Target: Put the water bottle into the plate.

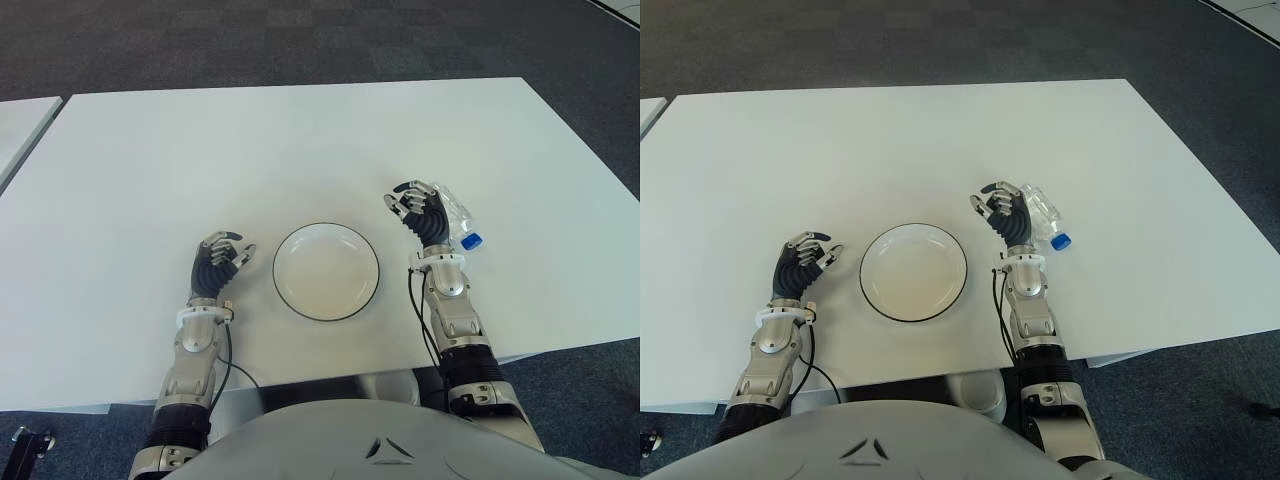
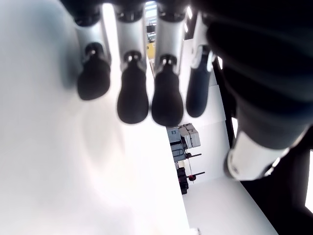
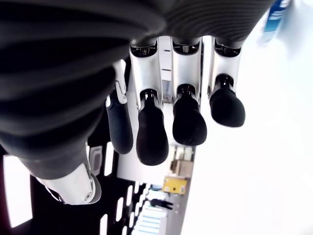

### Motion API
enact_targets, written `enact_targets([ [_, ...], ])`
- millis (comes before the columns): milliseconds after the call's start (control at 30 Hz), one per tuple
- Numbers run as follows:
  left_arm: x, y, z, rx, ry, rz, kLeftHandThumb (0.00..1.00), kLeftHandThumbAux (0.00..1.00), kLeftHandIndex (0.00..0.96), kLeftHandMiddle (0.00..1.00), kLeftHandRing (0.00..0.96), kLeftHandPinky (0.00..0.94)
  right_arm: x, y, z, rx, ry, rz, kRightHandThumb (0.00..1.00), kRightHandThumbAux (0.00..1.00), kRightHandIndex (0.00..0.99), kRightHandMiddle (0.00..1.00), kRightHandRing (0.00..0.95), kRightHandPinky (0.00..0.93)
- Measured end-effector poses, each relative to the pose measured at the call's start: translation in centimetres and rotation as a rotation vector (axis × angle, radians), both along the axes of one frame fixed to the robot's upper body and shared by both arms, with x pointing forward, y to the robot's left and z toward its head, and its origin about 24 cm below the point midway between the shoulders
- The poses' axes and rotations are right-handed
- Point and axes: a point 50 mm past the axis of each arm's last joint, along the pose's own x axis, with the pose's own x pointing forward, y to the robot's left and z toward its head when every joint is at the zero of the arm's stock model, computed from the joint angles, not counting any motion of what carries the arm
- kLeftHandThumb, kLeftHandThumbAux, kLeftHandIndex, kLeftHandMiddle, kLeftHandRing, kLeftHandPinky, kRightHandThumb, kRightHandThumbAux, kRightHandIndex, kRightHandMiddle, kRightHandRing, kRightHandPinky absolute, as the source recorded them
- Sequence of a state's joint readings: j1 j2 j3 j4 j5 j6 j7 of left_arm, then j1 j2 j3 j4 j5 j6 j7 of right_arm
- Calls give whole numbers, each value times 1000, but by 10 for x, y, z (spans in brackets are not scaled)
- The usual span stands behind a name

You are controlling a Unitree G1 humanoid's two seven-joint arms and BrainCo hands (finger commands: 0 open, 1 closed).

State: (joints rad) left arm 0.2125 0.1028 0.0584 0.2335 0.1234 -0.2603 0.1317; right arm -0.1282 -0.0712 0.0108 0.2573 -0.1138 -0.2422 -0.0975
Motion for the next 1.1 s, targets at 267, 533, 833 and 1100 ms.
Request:
enact_targets([
  [267,0,0,0,-7,-5,2,706,715,437,746,723,716,10,-1,16,-34,-124,-43,701,729,432,662,655,623],
  [533,-1,0,0,-7,-7,1,707,715,437,740,716,701,14,0,25,-112,-191,-113,699,731,419,545,538,500],
  [833,-1,0,0,-16,-11,5,708,715,438,735,708,695,16,-2,33,-283,-271,-196,704,732,408,386,396,385],
  [1100,-2,0,-1,-24,-14,8,709,714,437,732,705,691,20,-7,33,-445,-305,-293,540,702,175,119,132,158],
])
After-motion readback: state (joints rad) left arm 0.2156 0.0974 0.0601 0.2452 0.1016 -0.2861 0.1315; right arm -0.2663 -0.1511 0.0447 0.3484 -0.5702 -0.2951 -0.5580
